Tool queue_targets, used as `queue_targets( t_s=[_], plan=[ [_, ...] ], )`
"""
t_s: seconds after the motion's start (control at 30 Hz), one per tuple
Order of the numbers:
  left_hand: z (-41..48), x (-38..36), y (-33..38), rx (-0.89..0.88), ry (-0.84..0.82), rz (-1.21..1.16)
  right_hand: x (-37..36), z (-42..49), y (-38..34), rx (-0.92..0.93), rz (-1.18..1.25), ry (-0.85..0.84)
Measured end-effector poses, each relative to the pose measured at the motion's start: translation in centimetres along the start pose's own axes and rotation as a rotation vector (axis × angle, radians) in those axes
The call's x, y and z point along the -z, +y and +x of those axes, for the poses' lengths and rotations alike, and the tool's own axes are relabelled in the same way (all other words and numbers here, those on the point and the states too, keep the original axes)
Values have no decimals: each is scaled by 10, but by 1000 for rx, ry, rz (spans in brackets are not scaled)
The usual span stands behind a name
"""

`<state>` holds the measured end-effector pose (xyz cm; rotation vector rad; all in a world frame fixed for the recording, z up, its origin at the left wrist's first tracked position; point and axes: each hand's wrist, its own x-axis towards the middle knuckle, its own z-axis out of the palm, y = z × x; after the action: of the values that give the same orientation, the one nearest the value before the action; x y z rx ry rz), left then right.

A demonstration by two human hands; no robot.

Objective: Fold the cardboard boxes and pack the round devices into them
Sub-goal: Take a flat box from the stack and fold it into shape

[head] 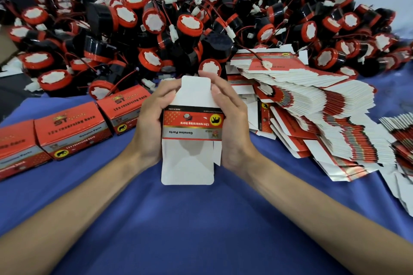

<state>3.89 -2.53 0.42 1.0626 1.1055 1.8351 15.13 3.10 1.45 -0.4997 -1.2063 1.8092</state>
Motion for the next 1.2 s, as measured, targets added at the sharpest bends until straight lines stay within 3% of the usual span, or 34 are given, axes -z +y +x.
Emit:
queue_targets(
  t_s=[0.17, 0.4, 0.53, 0.63, 0.7, 0.8, 0.9, 0.97, 1.07, 1.2],
  plan=[
    [-4, 1, 0, -112, -137, 152, 1, 0, -1, 2, -38, 106],
    [-3, 3, -5, -136, 102, 128, 1, -3, -5, -105, -83, -27],
    [1, 8, 2, -456, 181, 439, -3, 1, -11, -102, -325, -85],
    [6, 20, 7, -829, 134, 742, -5, 2, -20, -91, -376, -175],
    [9, 22, 5, -937, 160, 790, -7, 2, -23, 4, -378, -194],
    [9, 16, -3, -803, 265, 763, -8, -2, -20, 282, -366, -135],
    [3, 6, -9, -554, 158, 500, -6, -4, -15, 582, -517, -160],
    [-2, 3, -14, -584, 129, 446, -1, -6, -9, 639, -539, -173],
    [-3, 4, -21, -717, 121, 493, 3, -12, 4, 530, -470, -187],
    [2, 9, -16, -864, 102, 474, -1, -16, 14, 190, -339, -135]
  ],
)
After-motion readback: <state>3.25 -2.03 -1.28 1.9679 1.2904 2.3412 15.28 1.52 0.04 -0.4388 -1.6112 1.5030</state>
